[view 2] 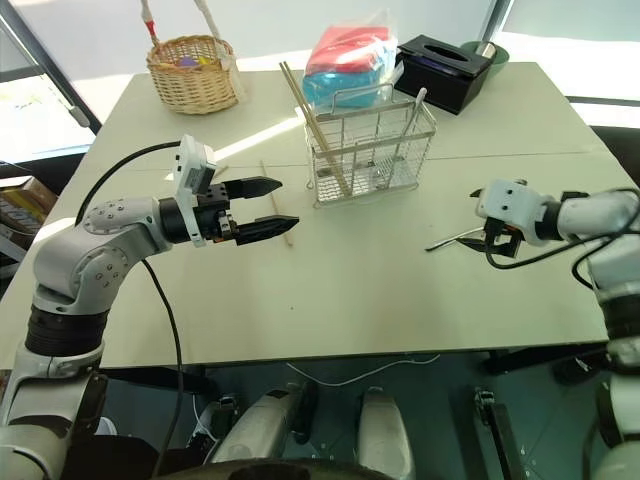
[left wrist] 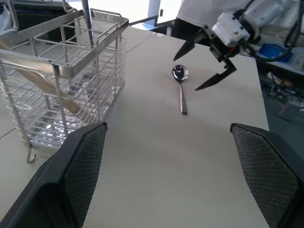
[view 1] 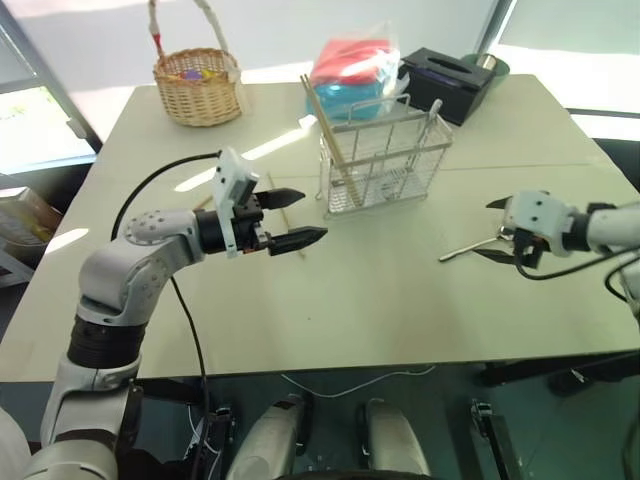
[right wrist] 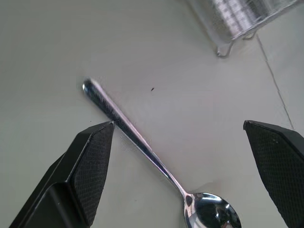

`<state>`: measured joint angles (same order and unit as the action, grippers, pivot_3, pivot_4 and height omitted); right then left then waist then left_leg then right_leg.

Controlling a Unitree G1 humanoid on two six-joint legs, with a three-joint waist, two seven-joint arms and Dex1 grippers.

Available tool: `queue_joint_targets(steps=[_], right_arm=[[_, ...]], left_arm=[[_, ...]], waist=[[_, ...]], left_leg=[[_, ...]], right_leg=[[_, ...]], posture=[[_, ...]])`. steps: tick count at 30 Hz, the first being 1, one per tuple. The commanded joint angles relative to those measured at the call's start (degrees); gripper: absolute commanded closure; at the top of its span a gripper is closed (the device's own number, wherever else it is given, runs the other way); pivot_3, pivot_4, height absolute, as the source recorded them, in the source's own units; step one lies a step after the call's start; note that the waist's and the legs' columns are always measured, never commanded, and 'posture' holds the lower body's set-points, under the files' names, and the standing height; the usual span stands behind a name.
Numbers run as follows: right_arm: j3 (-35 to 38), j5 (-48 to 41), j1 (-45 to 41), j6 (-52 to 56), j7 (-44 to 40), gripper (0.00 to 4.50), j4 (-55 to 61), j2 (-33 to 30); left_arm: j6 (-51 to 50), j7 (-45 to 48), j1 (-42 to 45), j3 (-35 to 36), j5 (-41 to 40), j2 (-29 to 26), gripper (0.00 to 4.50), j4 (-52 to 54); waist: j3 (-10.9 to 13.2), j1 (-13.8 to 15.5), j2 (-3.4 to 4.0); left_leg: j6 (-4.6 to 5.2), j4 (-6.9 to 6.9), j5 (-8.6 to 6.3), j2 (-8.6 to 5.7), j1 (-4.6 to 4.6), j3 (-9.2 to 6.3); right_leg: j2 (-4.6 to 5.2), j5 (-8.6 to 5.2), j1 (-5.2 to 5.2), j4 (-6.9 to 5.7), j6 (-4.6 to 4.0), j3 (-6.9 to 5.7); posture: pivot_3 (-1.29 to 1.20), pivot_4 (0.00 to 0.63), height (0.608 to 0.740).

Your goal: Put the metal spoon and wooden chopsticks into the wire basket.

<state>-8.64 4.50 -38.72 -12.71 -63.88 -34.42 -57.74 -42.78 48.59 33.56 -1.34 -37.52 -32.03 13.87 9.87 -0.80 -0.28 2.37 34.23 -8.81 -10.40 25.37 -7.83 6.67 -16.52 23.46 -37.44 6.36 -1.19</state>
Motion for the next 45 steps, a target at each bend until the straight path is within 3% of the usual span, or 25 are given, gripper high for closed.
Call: queue_joint_targets(steps=[1, 9, 15, 27, 33, 38, 43, 45], right_arm=[[-6.1, 7.8, -7.1, -12.8, -2.4, 0.0, -10.8, 1.2], [-16.3, 20.3, -19.2, -28.5, -3.4, 0.0, -28.2, 4.2], [-18.4, 23.5, -24.4, -29.0, -3.0, 0.0, -34.3, 8.2], [-17.4, 24.3, -25.9, -26.4, -1.1, 0.0, -38.0, 13.1], [-14.3, 21.6, -26.6, -27.2, -2.5, 0.0, -37.1, 11.3], [-13.9, 22.9, -27.5, -28.4, 1.6, 0.0, -35.7, 8.2], [-8.8, 16.4, -24.9, -27.1, -0.9, 0.0, -30.3, 5.1], [-5.8, 11.2, -19.0, -26.9, -4.7, 0.0, -21.9, 1.1]], left_arm=[[1.1, 0.4, 1.5, 0.2, 0.2, 0.3, 0.13, 0.8], [-1.3, -0.7, 0.8, 2.0, -1.1, -0.6, 0.13, 3.0], [-2.5, -1.9, 0.3, 2.8, -2.2, -0.9, 0.13, 4.4], [-4.0, -5.1, 0.4, 4.9, -4.6, -0.5, 0.13, 6.0], [-3.4, -5.8, 0.3, 5.1, -4.7, -0.5, 0.13, 5.1], [-2.8, -5.9, 1.2, 4.4, -4.4, 0.3, 0.13, 4.1], [-2.1, -6.0, 2.6, 4.0, -4.0, 1.5, 0.13, 2.3], [-1.6, -5.3, 3.2, 3.6, -3.7, 1.9, 0.13, 1.1]], waist=[[0.0, -0.1, -0.01], [0.0, -0.1, 0.0], [0.0, 0.0, -0.01], [-0.1, -0.5, -0.51], [-0.1, -0.5, -0.51], [0.0, -0.1, -0.33], [0.1, 0.1, -0.27], [0.1, 0.5, -0.28]], left_leg=[[-0.01, 0.0, 0.04, 0.0, -0.01, -0.01], [-0.31, 0.02, 0.15, 0.01, -0.06, -0.04], [-0.32, 0.03, 0.14, 0.01, -0.2, -0.1], [-0.26, -0.09, 0.08, 0.09, -0.95, -0.14], [-0.27, -0.09, 0.08, 0.11, -1.0, -0.11], [-0.28, -0.18, 0.09, 0.1, -0.88, -0.07], [-0.27, -0.2, 0.08, 0.1, -0.85, -0.03], [-0.25, -0.2, 0.07, 0.1, -0.84, -0.02]], right_leg=[[-0.02, 0.01, 0.0, -0.02, 0.02, 0.0], [-0.11, 0.04, -0.01, -0.09, 0.05, 0.02], [-0.17, 0.12, -0.14, -0.11, -0.04, 0.04], [-0.31, 0.06, -0.55, -0.46, -0.25, 0.29], [-0.42, 0.06, -0.53, -0.47, -0.26, 0.46], [-0.42, 0.1, -0.31, -0.53, -0.18, 0.53], [-0.41, 0.1, -0.27, -0.53, -0.18, 0.56], [-0.4, 0.1, -0.28, -0.52, -0.18, 0.56]], posture=[[0.0, 0.15, 0.721], [0.0, 0.15, 0.721], [0.0, 0.15, 0.721], [0.0, 0.15, 0.721], [0.0, 0.15, 0.721], [0.0, 0.15, 0.721], [0.0, 0.15, 0.721], [0.0, 0.15, 0.721]])
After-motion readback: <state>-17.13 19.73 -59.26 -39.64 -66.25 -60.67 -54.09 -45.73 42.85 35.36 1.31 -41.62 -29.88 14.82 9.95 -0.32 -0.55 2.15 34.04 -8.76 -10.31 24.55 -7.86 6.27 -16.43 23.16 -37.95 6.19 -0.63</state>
